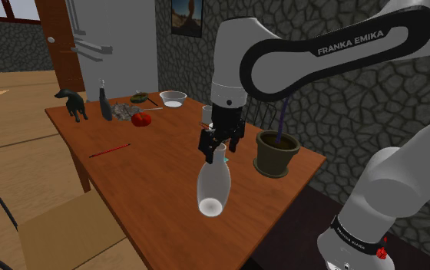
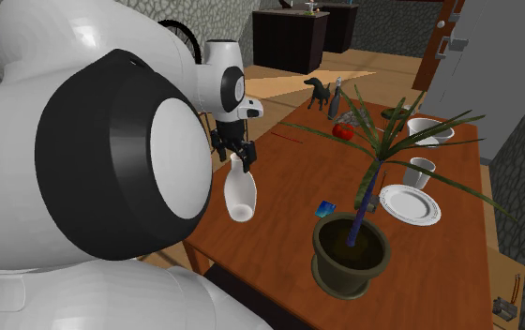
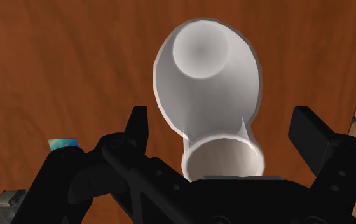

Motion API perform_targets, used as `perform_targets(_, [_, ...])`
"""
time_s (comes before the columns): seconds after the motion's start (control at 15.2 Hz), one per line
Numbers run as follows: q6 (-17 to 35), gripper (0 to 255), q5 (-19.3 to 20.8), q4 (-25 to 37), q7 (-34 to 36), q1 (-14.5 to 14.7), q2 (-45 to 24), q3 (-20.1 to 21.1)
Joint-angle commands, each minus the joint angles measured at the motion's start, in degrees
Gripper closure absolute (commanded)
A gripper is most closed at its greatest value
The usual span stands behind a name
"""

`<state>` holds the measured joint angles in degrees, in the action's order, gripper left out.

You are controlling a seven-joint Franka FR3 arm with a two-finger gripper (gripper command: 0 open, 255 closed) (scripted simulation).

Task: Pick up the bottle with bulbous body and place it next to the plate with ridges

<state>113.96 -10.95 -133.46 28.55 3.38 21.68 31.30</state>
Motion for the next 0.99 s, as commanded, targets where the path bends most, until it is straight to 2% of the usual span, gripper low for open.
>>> perform_targets(0.0, [0.0, 0, 0.0, 0.0, 0.0, 0.0, 0.0, 0.0])
perform_targets(0.13, [0.0, 0, 0.0, 0.0, 0.0, 0.0, 0.0, 0.0])
perform_targets(0.2, [0.0, 255, 0.0, 0.0, 0.0, 0.0, 0.0, 0.0])
perform_targets(0.79, [0.0, 255, 0.0, 0.0, 0.0, 0.0, 0.0, 0.0])
perform_targets(0.92, [-1.6, 255, 0.0, 1.2, -0.1, 0.0, 0.4, -0.3])
